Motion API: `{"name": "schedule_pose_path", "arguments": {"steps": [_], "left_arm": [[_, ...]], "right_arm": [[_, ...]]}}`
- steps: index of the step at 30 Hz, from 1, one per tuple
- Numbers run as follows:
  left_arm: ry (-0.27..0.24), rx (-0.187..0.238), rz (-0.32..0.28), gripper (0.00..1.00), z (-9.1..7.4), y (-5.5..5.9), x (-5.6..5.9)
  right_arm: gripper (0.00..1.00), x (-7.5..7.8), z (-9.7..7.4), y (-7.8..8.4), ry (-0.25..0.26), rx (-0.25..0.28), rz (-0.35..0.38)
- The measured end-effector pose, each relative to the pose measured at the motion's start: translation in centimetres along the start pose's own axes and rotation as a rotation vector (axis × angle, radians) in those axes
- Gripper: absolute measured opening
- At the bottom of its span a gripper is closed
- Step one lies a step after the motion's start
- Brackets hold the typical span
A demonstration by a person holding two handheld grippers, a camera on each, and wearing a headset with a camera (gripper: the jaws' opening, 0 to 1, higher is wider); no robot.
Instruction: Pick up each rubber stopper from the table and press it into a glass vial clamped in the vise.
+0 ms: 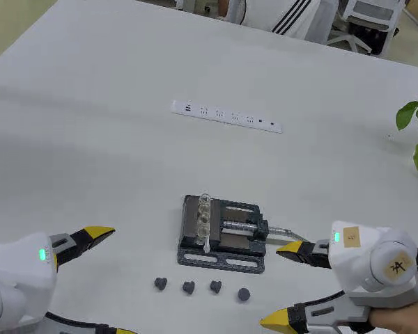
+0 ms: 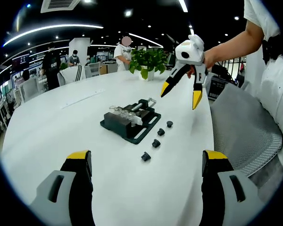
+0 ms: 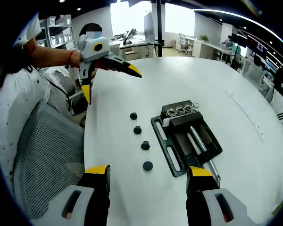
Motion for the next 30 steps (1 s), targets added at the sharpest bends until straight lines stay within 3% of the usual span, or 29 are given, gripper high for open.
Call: {"name": "schedule_pose_path", "arguments": {"steps": [5,20,30], "left_arm": [[-0.006,0.006,-0.005,0.97,-0.1,0.1,0.0],[-0.013,0.02,-0.024,0.96,-0.1,0.3,0.2],[-0.025,0.035,-0.044,0.96,-0.4,0.5,0.0]], "right_arm": [[0.57,0.0,0.8,-0.4,-0.023,-0.063,-0.063],[0.23,0.1,3.5,-0.2,-0.065,-0.225,-0.149],[0.16,-0.3,4.7,-0.1,-0.079,-0.293,-0.206]]}}
Point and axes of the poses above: the centre of the closed fingertips' face, and the gripper's own axes: z roughly forward along the fingers, x roughly to its right, y roughly out of its underside, the point moved 2 cm from there along -z, roughly backward along the fingers, and after that the axes turned 12 degrees about -x, right-handed, at the moved point
